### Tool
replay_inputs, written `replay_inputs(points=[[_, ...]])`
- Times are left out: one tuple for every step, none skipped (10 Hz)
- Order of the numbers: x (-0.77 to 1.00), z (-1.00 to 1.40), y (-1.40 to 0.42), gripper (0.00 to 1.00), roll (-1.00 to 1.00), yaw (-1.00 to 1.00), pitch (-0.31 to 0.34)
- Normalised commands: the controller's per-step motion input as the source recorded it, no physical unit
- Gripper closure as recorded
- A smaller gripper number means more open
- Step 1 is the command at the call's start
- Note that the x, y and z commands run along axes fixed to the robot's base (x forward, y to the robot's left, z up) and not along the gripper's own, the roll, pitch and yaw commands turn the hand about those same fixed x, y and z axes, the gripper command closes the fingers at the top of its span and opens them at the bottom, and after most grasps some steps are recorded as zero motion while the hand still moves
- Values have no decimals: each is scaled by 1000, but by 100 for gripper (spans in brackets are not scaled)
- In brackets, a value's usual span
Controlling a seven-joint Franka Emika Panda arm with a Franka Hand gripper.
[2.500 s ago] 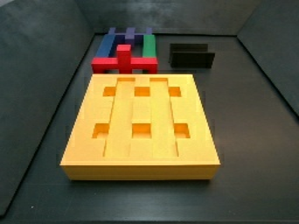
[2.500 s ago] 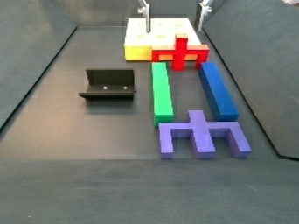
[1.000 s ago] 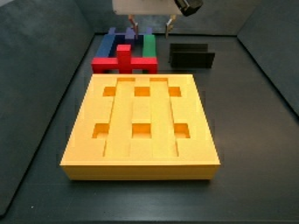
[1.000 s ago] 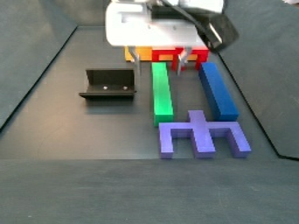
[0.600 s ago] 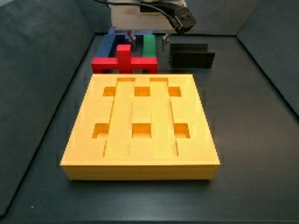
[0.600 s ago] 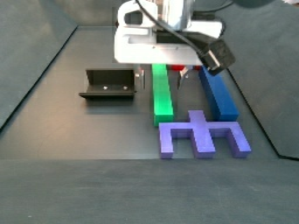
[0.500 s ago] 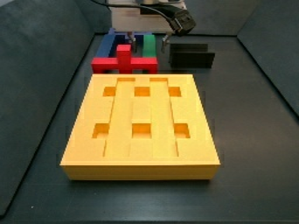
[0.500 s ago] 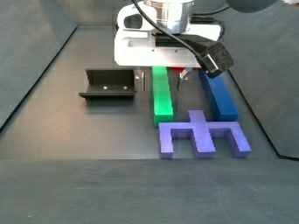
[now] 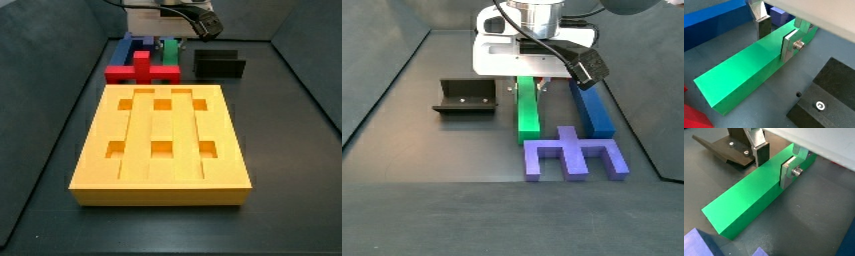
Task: Pick up the green object. Move up. Move to above the board. Insert the green object.
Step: Pick up the green object.
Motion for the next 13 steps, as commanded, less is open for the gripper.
replay_inputs(points=[[0, 0, 0, 100, 0, 0, 0], [0, 0, 0, 100, 0, 0, 0], [0, 0, 0, 100, 0, 0, 0], [0, 0, 0, 100, 0, 0, 0], [0, 0, 0, 100, 0, 0, 0], [0, 0, 0, 100, 0, 0, 0], [0, 0, 0, 100, 0, 0, 0], [0, 0, 0, 100, 0, 0, 0], [0, 0, 0, 100, 0, 0, 0], [0, 0, 0, 100, 0, 0, 0], [0, 0, 0, 100, 0, 0, 0], [0, 0, 0, 100, 0, 0, 0], [0, 0, 0, 100, 0, 0, 0]])
